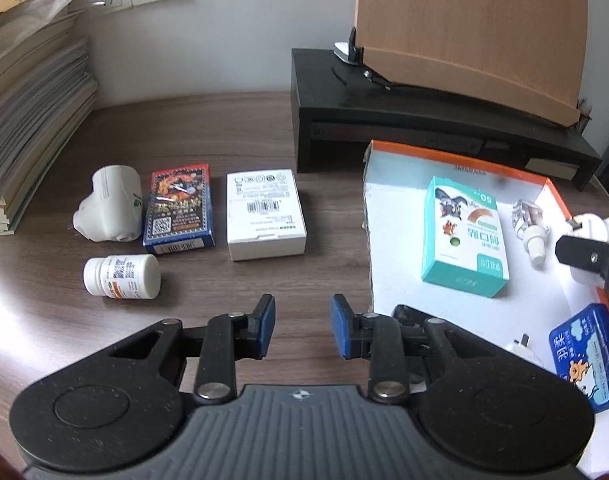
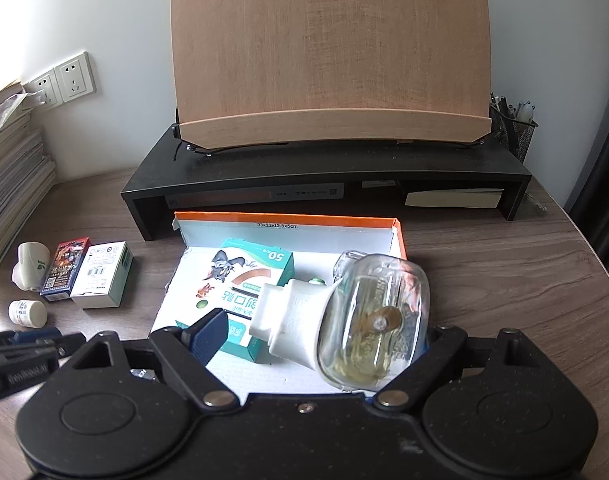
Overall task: Organize rigid objects
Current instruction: 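Open left tool to release the black plug while right lowers and releases the heater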
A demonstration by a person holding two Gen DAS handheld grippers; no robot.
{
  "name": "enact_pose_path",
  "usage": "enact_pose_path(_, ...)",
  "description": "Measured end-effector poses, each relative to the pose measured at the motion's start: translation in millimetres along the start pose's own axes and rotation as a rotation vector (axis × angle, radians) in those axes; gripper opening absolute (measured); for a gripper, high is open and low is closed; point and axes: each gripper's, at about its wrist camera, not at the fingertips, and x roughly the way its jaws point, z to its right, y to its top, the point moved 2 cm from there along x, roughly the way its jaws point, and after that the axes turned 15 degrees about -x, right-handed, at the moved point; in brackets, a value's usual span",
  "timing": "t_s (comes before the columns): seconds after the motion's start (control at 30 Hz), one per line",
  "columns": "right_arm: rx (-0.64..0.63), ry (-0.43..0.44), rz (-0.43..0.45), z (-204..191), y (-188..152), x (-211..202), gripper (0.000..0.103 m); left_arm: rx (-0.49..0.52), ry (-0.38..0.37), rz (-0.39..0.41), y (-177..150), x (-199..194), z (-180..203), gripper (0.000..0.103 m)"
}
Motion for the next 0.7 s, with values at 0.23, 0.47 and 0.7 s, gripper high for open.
enact_pose_path(0.23, -0.02, 0.01, -0.017, -2, 2, 8, 0.102, 0.059, -0.165, -0.119, -20, 10, 25, 0.035)
enact_pose_path(0.47, -0.05, -0.029, 0.011, -4, 9, 1, 0.101, 0.09, -0.165, -0.053, -13, -9, 33, 0.035)
enact_pose_path(0.7, -0.042, -0.043, 0.054, -10, 13, -17, 0.101, 0.073, -0.122, -0.001, -1, -28, 32, 0.042)
